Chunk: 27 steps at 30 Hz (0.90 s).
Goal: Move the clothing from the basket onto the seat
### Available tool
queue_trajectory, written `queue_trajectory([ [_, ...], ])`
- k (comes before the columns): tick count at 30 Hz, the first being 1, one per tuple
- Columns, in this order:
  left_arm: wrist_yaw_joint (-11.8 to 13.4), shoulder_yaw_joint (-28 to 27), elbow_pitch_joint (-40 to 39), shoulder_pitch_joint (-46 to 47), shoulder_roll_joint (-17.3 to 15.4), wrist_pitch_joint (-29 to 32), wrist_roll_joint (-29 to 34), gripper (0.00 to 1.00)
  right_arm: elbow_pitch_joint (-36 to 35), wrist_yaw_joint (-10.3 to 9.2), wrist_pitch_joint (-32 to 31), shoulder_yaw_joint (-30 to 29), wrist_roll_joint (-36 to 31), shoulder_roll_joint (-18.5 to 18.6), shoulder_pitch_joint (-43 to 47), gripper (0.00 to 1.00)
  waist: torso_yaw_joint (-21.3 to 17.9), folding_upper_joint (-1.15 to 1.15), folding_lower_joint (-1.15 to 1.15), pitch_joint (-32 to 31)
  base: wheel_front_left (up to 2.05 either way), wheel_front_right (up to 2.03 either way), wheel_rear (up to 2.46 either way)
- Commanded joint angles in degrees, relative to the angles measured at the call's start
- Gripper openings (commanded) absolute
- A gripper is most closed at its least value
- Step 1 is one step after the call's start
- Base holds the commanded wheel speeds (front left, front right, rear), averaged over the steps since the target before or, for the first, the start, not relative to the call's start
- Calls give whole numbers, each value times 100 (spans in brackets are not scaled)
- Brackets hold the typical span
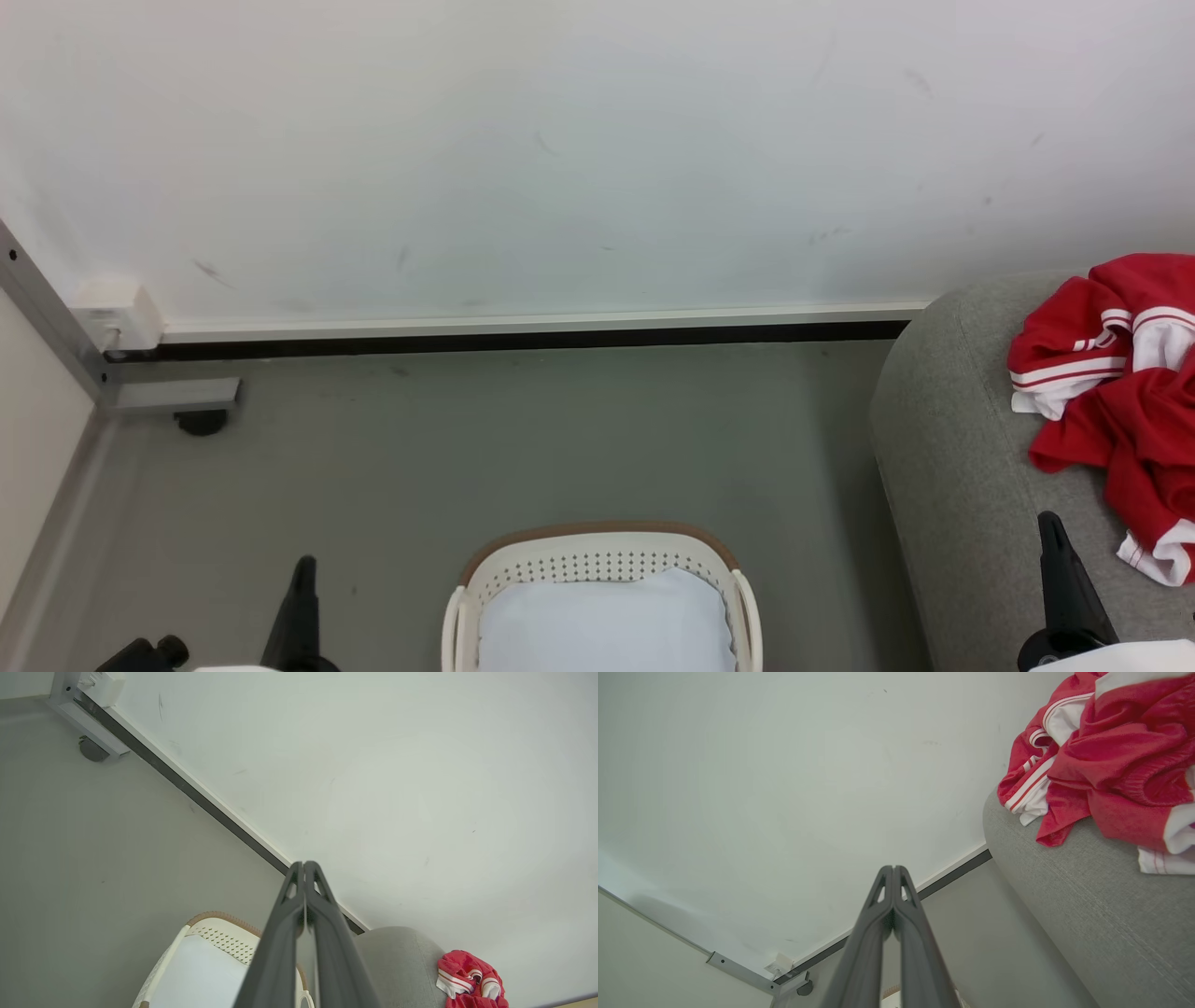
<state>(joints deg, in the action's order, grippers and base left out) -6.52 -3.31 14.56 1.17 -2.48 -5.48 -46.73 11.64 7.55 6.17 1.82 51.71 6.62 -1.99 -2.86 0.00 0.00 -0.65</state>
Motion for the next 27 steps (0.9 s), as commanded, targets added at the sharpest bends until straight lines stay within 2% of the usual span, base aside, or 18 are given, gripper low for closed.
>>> queue_trajectory([
  [1,-23,-39,-78,139,-40,51,-220,0,-38,-3,-46,-56,214,4,-141,0,6,0,0,2,0,0,0],
  [27,-58,-157,-74,299,-49,511,-1920,0,64,-6,-496,-326,1762,-110,-266,0,92,0,0,27,0,0,0],
])
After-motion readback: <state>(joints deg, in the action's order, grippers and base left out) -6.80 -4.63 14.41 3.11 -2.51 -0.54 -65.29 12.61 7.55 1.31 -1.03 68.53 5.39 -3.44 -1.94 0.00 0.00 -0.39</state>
